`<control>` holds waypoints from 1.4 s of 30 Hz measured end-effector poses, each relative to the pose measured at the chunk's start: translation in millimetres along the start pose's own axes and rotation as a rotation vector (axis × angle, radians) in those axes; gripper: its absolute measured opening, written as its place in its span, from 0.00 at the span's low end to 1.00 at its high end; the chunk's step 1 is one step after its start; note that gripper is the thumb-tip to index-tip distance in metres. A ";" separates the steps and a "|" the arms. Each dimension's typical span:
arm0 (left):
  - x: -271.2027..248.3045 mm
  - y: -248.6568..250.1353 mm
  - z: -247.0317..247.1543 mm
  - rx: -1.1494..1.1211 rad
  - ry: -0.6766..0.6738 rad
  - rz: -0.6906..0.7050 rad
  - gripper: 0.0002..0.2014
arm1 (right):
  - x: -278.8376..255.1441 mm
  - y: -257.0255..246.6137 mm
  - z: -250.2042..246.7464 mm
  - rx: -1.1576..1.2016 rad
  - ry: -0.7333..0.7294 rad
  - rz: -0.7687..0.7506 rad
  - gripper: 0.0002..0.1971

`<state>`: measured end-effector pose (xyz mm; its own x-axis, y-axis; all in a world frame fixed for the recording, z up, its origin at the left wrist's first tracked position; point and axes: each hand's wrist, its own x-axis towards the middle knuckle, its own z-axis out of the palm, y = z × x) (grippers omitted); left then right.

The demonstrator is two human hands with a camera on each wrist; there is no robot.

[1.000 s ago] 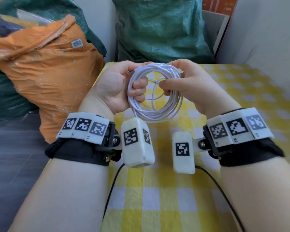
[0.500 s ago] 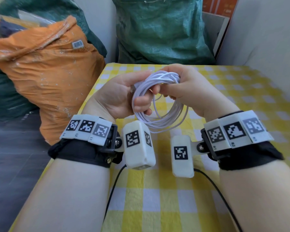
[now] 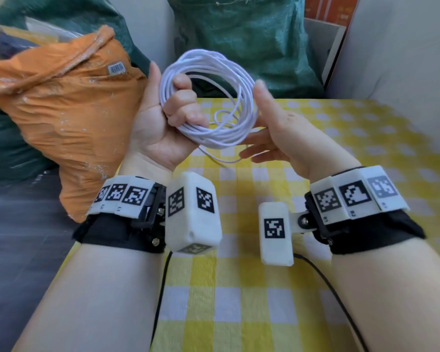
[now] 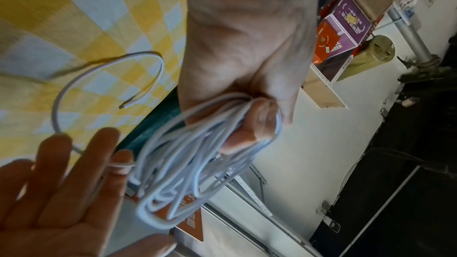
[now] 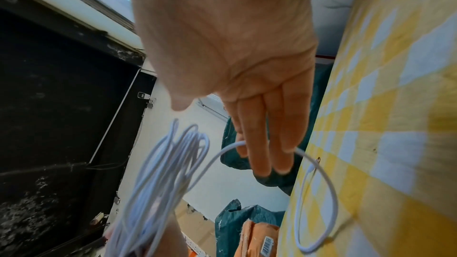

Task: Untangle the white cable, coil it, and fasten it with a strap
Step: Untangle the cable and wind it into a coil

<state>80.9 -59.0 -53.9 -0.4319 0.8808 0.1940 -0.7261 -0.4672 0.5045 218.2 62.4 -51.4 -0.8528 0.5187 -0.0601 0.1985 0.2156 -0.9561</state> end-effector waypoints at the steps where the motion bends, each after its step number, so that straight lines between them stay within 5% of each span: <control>1: 3.3 3.1 -7.4 -0.119 -0.063 0.000 0.24 | 1.3 -0.5 -0.9 0.013 0.074 0.027 0.36; 3: 5.9 10.3 -16.2 -0.256 -0.096 0.012 0.25 | 3.0 0.5 -2.6 0.034 0.190 0.042 0.32; 8: 8.1 19.0 -24.3 -0.380 0.062 0.164 0.25 | 3.3 7.0 -3.9 -0.267 0.266 -0.060 0.08; 14: 7.1 21.5 -28.0 -0.419 0.042 0.254 0.25 | 7.0 7.5 -6.4 -0.233 0.434 -0.096 0.13; 18: 6.9 21.7 -25.7 -0.395 0.082 0.350 0.24 | 5.8 5.4 -3.6 -0.196 0.367 -0.090 0.11; 22: 6.6 19.2 -17.5 -0.167 0.165 0.433 0.23 | -0.2 1.1 -1.6 -0.432 0.211 -0.077 0.13; 28: 8.6 10.5 -10.9 0.220 0.212 0.363 0.16 | -7.7 -4.0 6.1 -0.514 -0.063 -0.096 0.16; 37: 5.4 -8.5 -18.7 1.017 0.197 0.265 0.07 | -11.5 -8.5 2.0 -0.134 -0.144 -0.266 0.04; 42: -0.6 -11.8 -8.9 1.148 0.117 0.051 0.07 | -8.4 -7.5 1.0 0.044 -0.083 -0.387 0.09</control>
<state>85.0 -54.7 -67.4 -0.5371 0.8224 0.1877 0.1819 -0.1044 0.9778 223.4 55.5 -44.0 -0.8971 0.3368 0.2860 -0.1650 0.3452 -0.9239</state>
